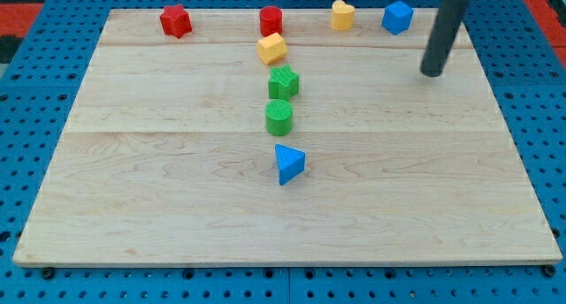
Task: Move the yellow heart into the yellow hexagon
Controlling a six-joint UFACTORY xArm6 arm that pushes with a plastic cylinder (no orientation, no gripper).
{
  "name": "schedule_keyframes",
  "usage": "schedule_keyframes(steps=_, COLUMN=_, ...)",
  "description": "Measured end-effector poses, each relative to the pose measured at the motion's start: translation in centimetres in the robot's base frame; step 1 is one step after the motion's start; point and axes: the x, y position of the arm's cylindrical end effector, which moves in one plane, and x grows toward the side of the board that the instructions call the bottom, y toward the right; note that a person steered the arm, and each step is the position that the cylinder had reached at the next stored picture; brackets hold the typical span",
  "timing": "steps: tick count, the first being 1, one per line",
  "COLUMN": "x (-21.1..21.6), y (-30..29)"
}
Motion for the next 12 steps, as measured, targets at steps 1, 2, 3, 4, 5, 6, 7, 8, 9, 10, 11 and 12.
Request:
schedule_keyframes(steps=1, x=-0.7, y=4.1)
schedule_keyframes(steps=2, x=-4.1, y=4.5)
schedule_keyframes(steps=3, x=-8.3, y=5.2)
schedule_keyframes(steps=4, x=-14.3, y=7.6)
schedule_keyframes(steps=5, x=-14.7, y=7.1)
schedule_keyframes(steps=6, x=-14.6, y=0.0)
schedule_keyframes(steps=7, x=-14.6, y=-10.3)
schedule_keyframes(steps=8, x=-14.5, y=-13.3)
schedule_keyframes(steps=9, x=-13.4, y=-13.3)
schedule_keyframes(steps=10, x=-10.6, y=-16.3)
schedule_keyframes(steps=11, x=-11.7, y=-19.9)
schedule_keyframes(steps=12, x=-14.5, y=-19.3)
